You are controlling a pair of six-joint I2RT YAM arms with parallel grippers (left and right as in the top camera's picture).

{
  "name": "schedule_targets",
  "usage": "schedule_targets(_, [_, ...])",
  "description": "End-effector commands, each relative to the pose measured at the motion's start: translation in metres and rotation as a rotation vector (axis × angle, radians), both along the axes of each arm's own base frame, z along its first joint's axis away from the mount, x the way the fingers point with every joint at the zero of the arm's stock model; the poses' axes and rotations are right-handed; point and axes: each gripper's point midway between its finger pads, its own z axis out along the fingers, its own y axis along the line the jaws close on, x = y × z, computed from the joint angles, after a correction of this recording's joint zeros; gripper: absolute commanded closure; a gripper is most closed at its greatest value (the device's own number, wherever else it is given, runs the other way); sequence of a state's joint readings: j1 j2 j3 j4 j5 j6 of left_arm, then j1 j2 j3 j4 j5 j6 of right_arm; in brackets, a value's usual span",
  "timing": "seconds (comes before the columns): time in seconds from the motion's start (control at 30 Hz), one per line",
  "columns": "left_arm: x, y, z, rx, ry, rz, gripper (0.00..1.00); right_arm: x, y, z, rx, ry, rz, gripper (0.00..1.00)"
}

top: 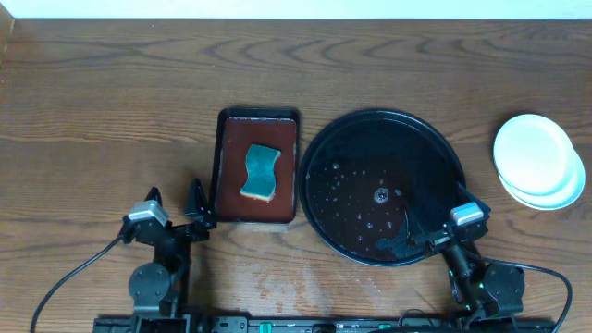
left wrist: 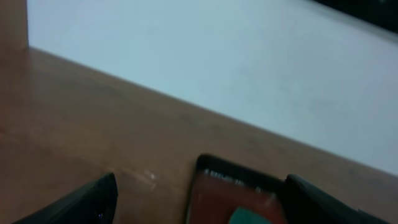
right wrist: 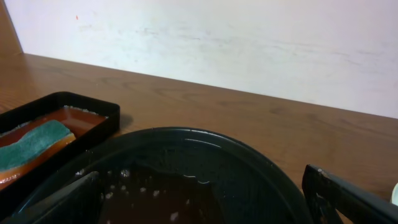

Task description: Clean dirty plates on tray and stack at the side

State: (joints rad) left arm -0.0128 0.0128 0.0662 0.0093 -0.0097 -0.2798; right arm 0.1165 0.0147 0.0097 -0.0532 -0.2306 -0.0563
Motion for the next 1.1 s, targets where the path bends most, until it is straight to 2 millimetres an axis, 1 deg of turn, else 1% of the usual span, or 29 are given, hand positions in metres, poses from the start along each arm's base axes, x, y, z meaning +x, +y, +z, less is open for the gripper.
schedule_targets(0.0, [0.002,0.002,-0.032,0.015,0.068,0.008,0.15,0.0,0.001,0.0,-0.008,-0.008,0.003,0.01])
schedule_targets(0.27, [0.002,0.004,-0.038,0.019,0.092,0.022,0.15,0.0,0.001,0.0,-0.008,-0.008,0.003,0.01])
schedule_targets(0.37, [0.0,0.004,-0.048,0.02,0.134,0.022,0.15,0.0,0.001,0.0,-0.008,-0.008,0.003,0.01])
schedule_targets(1.07, [0.0,0.004,-0.048,0.02,0.134,0.022,0.15,0.0,0.001,0.0,-0.008,-0.008,0.003,0.01])
